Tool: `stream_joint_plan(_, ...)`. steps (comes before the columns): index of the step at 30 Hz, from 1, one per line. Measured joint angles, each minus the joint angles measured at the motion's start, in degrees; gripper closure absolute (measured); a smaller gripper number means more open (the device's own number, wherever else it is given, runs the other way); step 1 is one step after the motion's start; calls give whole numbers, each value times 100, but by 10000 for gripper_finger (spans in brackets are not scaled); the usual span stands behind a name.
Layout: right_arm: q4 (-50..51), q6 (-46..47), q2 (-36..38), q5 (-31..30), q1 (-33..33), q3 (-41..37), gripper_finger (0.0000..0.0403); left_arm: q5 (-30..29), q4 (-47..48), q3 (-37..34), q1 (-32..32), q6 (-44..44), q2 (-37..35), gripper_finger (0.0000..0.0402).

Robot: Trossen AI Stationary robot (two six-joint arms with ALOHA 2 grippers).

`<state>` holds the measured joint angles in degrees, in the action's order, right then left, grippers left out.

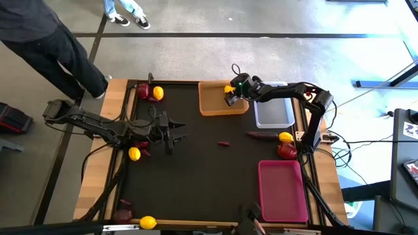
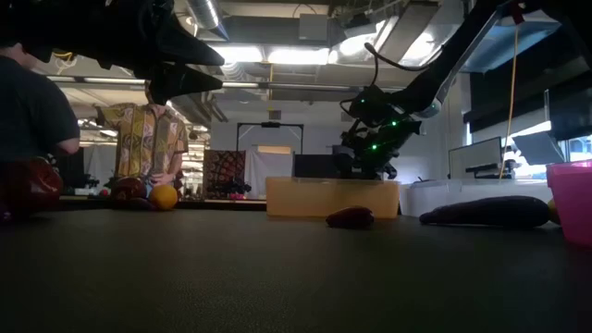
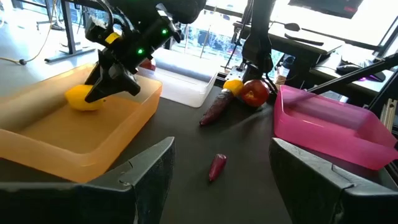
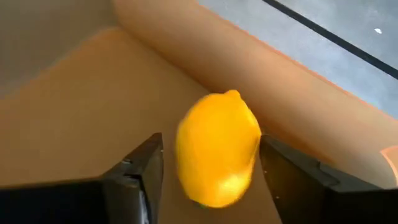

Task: Sort produce into baskets
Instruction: Put the yellow lemon into the orange bin

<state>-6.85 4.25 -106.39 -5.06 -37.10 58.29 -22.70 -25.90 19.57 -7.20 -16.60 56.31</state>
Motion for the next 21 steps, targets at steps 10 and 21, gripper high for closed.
stream_joint_plan(10,640,-345,1516,168,247,10,164,0,47,0,0,-2,0,147)
stream_joint_plan(21,1725,-756,2828,164,2198,-95,164,-669,482,141,220,0,-2,147)
